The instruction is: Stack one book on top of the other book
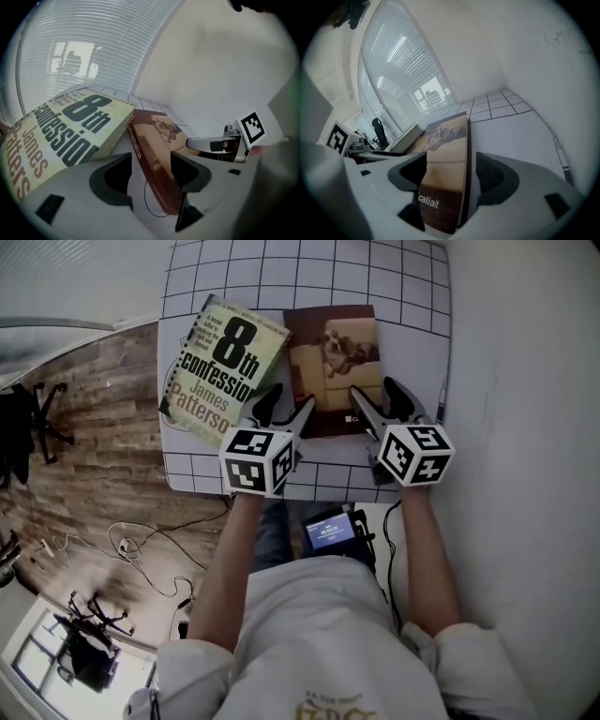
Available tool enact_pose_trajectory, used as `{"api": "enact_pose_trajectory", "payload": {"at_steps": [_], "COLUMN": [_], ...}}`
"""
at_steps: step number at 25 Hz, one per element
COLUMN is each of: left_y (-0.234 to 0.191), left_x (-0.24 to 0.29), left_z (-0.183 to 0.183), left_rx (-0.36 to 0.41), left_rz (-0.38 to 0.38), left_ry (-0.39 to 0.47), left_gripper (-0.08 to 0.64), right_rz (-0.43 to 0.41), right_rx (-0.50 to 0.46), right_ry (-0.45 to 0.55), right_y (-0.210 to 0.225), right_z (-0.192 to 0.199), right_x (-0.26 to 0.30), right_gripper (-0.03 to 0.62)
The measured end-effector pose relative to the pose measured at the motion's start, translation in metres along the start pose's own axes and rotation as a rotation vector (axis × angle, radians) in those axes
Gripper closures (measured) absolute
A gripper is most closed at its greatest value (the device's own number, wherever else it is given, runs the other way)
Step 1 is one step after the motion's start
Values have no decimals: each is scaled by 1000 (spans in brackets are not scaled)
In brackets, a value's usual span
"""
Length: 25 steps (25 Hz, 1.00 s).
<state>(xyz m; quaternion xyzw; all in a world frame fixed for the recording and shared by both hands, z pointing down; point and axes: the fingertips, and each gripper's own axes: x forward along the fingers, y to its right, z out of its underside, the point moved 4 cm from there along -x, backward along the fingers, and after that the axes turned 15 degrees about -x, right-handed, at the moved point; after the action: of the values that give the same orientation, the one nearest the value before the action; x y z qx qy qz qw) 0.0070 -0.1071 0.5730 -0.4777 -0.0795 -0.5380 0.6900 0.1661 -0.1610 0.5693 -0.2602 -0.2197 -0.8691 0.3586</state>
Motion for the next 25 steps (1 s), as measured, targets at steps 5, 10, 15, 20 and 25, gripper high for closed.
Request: {"api": "enact_pose_trajectory", "payload": {"at_steps": [5,10,15,20,25], "left_y": [0,3,6,13,25], "left_x": [10,12,11,11,12], "left_z": [7,8,10,12,15], "left_rx": [-77,-80,-73,-55,-20], "left_rz": [39,55,31,45,69], "left_ry": [-42,-67,-68,-104,-110], "left_gripper": [302,347,351,353,353], "right_rz": [-19,-28,-17,10,50], "right_rx": [7,11,17,36,53], "right_ry": [-49,-55,-62,-63,-51], "right_y": [-5,-6,-6,-5,-1], "right_z": [6,6,6,9,12], "right_x": [7,7,4,-7,-22], "right_gripper": [331,334,341,345,350]}}
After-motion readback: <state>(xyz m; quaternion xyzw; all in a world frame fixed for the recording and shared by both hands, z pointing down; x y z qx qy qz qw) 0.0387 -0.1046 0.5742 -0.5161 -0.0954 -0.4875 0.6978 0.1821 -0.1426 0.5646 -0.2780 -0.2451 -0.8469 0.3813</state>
